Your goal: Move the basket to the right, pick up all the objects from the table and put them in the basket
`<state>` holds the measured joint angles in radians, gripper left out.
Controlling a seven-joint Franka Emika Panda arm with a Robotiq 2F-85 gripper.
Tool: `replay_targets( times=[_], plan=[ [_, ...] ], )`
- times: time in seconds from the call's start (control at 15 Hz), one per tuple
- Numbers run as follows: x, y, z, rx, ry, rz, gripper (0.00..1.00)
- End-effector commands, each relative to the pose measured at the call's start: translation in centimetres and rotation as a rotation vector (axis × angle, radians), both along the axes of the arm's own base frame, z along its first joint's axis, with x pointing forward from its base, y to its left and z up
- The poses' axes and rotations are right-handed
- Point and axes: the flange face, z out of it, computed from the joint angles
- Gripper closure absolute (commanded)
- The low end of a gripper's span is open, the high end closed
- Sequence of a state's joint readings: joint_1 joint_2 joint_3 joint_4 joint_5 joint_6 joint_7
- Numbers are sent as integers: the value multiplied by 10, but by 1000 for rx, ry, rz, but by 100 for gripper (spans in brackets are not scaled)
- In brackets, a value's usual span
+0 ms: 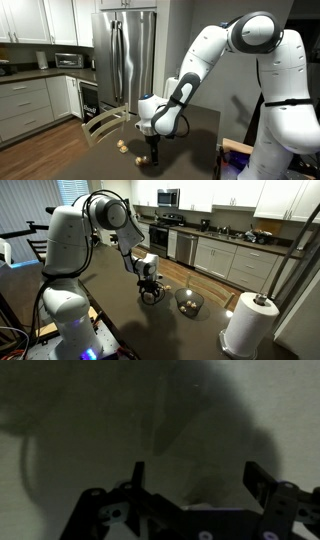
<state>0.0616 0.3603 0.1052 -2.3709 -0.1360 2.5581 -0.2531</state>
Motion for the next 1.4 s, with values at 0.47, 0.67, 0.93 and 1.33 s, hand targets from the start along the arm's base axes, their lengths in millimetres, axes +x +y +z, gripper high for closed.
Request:
replay_targets(
  times=[0.47, 0.67, 0.93, 1.33],
  plan=[
    [6, 2, 28, 33, -59, 102, 0],
    [10, -1, 32, 55, -61, 137, 0],
    [15, -4, 35, 78, -58, 181, 0],
    [18, -2, 34, 141, -38, 219, 0]
  ],
)
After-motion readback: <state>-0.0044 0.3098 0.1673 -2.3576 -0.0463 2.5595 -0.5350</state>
